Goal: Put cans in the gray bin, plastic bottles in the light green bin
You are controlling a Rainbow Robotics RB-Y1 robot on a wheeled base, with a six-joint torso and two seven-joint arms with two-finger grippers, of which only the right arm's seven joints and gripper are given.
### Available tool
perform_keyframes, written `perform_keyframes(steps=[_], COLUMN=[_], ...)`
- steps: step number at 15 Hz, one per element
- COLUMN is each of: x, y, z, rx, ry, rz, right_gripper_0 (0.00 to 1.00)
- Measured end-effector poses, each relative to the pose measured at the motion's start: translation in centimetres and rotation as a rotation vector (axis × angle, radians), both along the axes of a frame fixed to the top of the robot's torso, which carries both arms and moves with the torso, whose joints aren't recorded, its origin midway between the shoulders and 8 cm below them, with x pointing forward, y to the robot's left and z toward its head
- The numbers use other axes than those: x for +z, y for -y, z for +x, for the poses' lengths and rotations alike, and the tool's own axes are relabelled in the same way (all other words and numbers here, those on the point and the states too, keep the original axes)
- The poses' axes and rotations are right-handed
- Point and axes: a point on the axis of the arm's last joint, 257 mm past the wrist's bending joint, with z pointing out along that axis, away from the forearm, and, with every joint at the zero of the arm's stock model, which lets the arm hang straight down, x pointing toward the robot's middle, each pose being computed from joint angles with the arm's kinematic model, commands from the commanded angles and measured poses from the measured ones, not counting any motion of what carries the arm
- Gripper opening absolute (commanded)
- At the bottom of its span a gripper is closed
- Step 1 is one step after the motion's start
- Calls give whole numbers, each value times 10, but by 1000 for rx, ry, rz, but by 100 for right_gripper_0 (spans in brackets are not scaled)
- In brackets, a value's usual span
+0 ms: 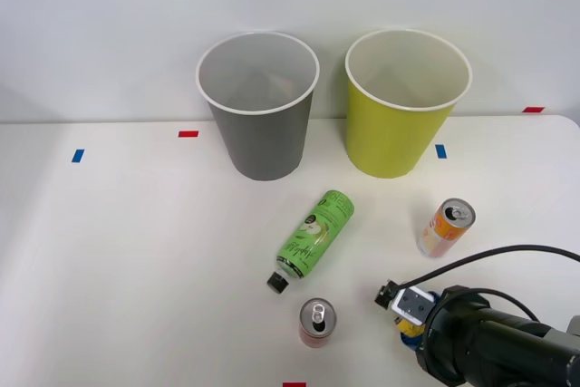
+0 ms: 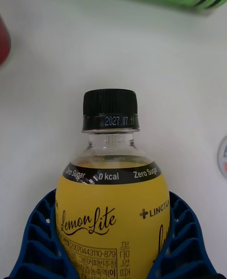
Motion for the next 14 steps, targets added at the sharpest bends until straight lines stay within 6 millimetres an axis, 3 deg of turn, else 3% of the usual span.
perform_keyframes(steps=[2,5,9,14], x=[22,48,94,167], y=[-23,-41,-48,-55], z=[7,16,26,42], rx=[-22,-47,-65,-57], ry=[54,126,246,454], rz=[127,288,507,715], right_gripper_0=[0,0,0,0])
